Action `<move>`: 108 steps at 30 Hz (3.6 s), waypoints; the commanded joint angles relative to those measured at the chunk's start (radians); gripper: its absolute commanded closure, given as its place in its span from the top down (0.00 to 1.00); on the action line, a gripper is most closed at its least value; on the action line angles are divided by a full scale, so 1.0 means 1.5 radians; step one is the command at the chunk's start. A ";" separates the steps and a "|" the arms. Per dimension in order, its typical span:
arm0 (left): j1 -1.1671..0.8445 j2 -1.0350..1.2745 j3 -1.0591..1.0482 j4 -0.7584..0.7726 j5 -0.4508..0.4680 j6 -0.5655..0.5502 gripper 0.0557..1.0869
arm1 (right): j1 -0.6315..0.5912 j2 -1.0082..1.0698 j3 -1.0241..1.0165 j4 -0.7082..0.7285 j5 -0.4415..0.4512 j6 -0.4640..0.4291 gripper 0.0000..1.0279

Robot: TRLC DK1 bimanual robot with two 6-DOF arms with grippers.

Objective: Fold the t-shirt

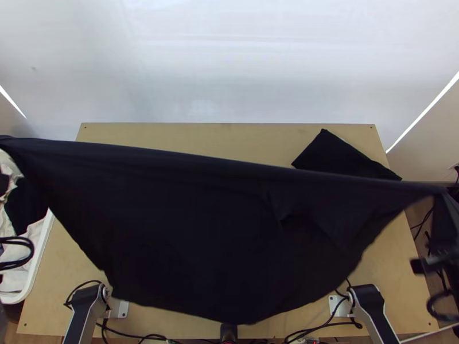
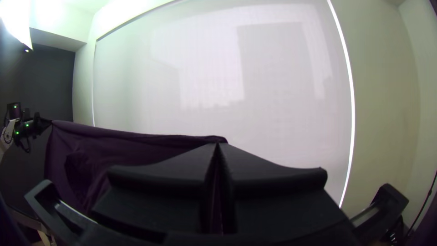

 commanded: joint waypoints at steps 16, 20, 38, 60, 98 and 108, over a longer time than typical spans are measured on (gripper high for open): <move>-0.123 0.172 -0.413 0.117 0.006 0.109 0.04 | 0.157 0.476 -0.219 0.095 -0.006 0.087 0.03; -0.119 0.326 -0.378 0.202 0.006 0.122 0.04 | 0.156 0.605 -0.161 0.118 -0.006 0.076 0.03; -0.101 0.869 0.031 0.236 -0.017 0.106 0.04 | 0.115 0.996 0.158 0.137 -0.007 0.059 0.03; -0.114 1.004 0.248 0.077 -0.074 0.089 0.04 | 0.100 1.190 0.413 0.048 -0.007 0.092 0.03; -0.048 0.758 -0.013 -0.092 0.024 0.194 0.04 | 0.107 1.095 0.291 -0.187 -0.038 0.091 0.03; -0.054 0.684 -0.123 -0.092 0.038 0.215 0.04 | 0.111 1.036 0.178 -0.167 -0.037 0.088 0.03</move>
